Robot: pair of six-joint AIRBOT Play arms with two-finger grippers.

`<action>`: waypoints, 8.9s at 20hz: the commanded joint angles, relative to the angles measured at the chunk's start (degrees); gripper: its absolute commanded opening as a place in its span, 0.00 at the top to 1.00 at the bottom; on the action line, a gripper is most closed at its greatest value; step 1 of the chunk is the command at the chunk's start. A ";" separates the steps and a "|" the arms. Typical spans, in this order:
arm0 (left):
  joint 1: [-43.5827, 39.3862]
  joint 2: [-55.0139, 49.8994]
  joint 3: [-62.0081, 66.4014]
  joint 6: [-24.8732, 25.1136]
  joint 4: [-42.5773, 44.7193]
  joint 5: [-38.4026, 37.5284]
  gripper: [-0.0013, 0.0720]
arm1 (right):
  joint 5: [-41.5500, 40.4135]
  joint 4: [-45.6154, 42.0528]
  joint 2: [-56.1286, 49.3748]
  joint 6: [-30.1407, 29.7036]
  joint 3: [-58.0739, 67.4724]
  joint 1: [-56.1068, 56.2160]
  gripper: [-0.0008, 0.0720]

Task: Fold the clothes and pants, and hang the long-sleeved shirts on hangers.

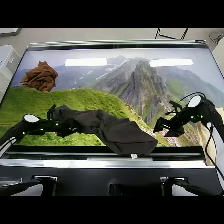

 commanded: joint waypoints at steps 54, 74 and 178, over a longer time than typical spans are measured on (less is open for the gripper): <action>-19.21 -4.39 34.80 -1.77 12.55 37.33 0.95 | -13.55 3.04 4.81 7.82 9.55 -0.07 0.92; 16.81 -8.39 10.64 -0.52 8.61 -15.39 0.32 | -10.27 4.22 -1.25 4.55 9.55 -0.07 0.92; 19.61 25.79 59.93 2.05 8.35 1.40 0.95 | -20.72 12.70 7.04 -12.98 61.99 -12.20 0.93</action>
